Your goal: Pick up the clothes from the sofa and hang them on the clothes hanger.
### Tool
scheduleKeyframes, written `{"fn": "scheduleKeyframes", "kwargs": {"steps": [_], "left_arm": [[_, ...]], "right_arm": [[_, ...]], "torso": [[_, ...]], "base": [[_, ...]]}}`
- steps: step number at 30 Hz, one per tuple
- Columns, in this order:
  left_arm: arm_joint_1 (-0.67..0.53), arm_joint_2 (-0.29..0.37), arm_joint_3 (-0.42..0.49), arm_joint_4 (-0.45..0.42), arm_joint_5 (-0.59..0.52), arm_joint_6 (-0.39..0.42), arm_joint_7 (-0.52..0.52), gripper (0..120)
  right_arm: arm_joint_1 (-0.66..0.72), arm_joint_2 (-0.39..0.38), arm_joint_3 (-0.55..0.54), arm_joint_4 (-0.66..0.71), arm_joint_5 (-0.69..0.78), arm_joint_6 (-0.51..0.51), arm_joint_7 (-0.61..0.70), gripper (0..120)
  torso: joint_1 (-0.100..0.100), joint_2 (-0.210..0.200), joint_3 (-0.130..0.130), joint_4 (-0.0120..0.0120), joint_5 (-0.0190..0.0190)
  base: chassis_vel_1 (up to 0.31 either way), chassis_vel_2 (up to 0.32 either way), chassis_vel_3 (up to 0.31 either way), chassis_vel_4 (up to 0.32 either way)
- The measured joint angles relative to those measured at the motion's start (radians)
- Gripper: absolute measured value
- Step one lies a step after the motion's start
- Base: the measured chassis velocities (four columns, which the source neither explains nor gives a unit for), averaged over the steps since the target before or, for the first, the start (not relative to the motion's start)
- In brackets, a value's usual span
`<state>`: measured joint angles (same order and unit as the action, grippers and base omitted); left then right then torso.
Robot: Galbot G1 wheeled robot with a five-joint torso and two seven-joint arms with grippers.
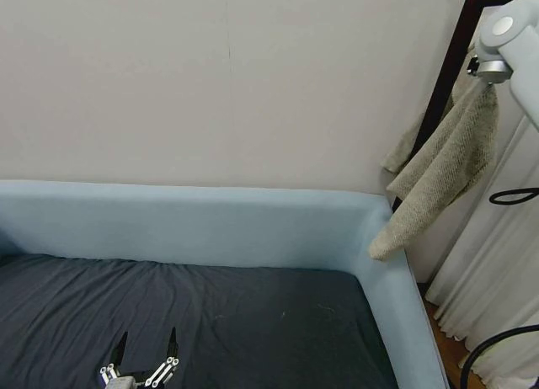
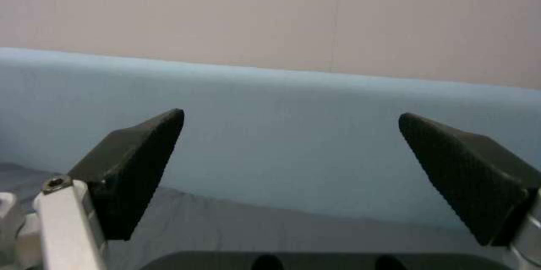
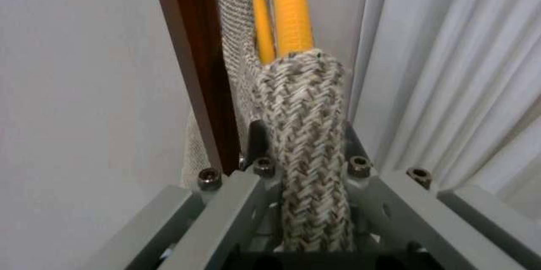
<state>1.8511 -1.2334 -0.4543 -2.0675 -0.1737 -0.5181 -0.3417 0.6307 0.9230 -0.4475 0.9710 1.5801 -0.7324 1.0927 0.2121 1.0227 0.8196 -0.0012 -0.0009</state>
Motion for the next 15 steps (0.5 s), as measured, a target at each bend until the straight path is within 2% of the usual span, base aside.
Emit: {"fn": "scheduleKeyframes", "kwargs": {"steps": [8,12,13,15], "left_arm": [[0.000,0.000,0.000,0.000,0.000,0.000,0.000,100],[0.000,0.000,0.000,0.000,0.000,0.000,0.000,100],[0.000,0.000,0.000,0.000,0.000,0.000,0.000,100],[0.000,0.000,0.000,0.000,0.000,0.000,0.000,100]], "right_arm": [[-0.030,-0.033,-0.007,0.032,-0.068,0.000,-0.057,4],[-0.083,-0.101,0.012,0.141,-0.155,0.002,-0.151,19],[-0.083,-0.101,0.012,0.141,-0.155,0.002,-0.151,19],[-0.130,-0.148,0.045,0.239,-0.184,0.014,-0.210,27]], "torso": [[0.000,0.000,0.000,0.0000,0.0002],[0.000,0.000,0.000,-0.0001,0.0003],[0.000,0.000,0.000,-0.0001,0.0003],[0.000,0.000,0.000,0.0000,0.0001]], "base": [[0.000,0.000,0.000,0.000],[0.000,0.000,0.000,0.000],[0.000,0.000,0.000,0.000],[0.000,0.000,0.000,0.000]]}}
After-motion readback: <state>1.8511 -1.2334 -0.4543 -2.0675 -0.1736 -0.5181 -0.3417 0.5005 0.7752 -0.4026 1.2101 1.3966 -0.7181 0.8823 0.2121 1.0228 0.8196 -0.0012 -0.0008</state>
